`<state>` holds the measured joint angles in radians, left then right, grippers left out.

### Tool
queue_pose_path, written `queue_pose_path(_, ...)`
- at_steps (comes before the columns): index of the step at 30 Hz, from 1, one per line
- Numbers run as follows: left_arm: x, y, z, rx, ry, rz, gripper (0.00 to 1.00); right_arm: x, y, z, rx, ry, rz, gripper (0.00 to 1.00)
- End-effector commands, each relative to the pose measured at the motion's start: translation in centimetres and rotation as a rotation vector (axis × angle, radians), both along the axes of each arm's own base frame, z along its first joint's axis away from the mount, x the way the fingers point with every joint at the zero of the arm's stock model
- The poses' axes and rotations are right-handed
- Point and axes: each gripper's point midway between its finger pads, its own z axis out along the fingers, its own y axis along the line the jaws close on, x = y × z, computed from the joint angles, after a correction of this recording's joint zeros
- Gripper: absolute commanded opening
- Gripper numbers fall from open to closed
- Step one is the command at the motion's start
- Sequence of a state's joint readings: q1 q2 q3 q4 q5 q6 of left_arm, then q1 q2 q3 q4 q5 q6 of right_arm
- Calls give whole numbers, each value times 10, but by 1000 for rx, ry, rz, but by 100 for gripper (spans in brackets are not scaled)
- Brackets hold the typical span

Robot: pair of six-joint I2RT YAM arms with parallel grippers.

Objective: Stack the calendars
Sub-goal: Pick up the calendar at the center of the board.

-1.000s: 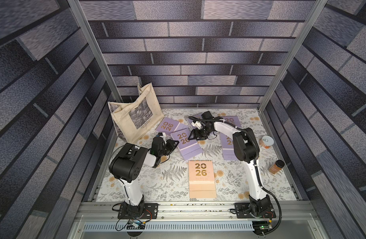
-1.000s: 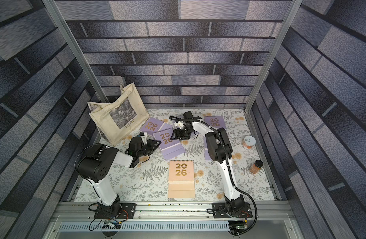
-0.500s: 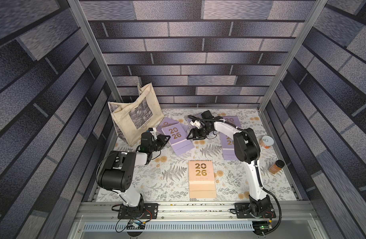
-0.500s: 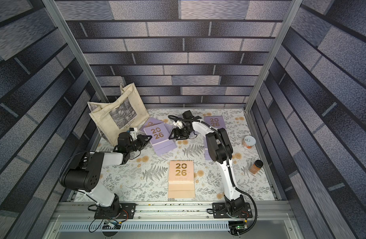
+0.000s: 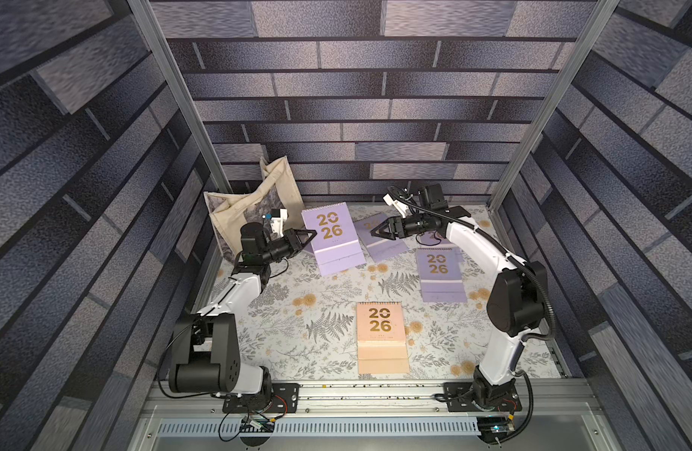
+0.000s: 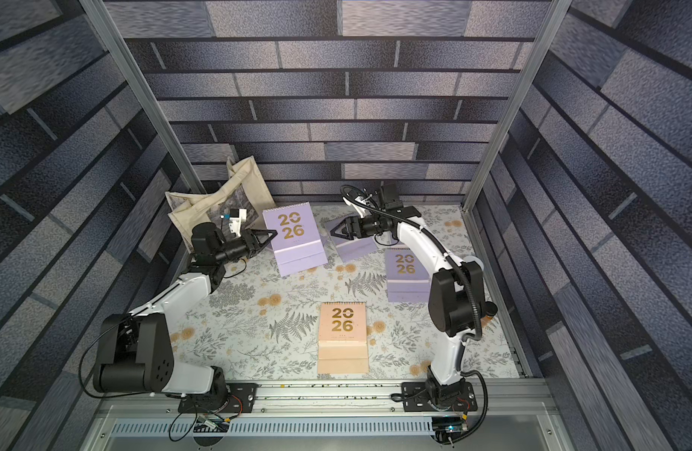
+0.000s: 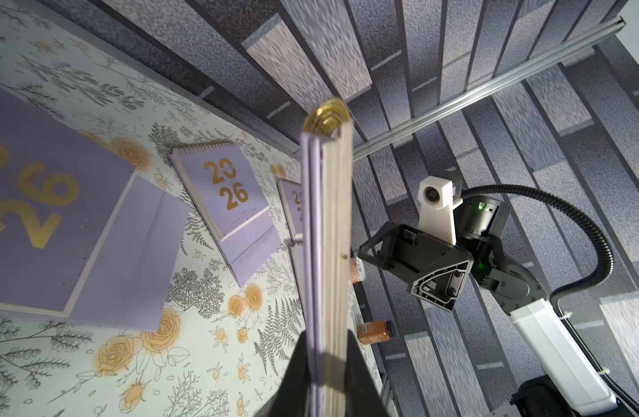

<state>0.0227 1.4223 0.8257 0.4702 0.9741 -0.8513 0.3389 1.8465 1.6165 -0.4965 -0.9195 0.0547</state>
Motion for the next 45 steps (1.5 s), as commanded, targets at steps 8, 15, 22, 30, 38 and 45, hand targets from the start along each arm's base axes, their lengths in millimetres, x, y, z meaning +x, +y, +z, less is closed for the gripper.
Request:
queue_pose_path(8, -37, -27, 49, -14, -137, -213, 0, -20, -19, 28, 175, -41, 24, 77)
queue_pose_path(15, -51, -62, 55, -11, -161, -271, 0, -25, -17, 26, 205, -25, 31, 77)
queue_pose_path(22, -44, -74, 51, -39, -150, -282, 0, -33, -17, 32, 216, -37, 38, 76)
queue_pose_path(30, -37, -89, 58, -61, -163, -324, 0, -41, -11, 32, 260, -30, 49, 77)
queue_pose_path(38, -36, -96, 57, -64, -164, -349, 0, -45, -10, 37, 274, -34, 56, 76)
queue_pose_path(45, -35, -98, 54, -66, -157, -348, 0, -46, -9, 42, 289, -33, 55, 72)
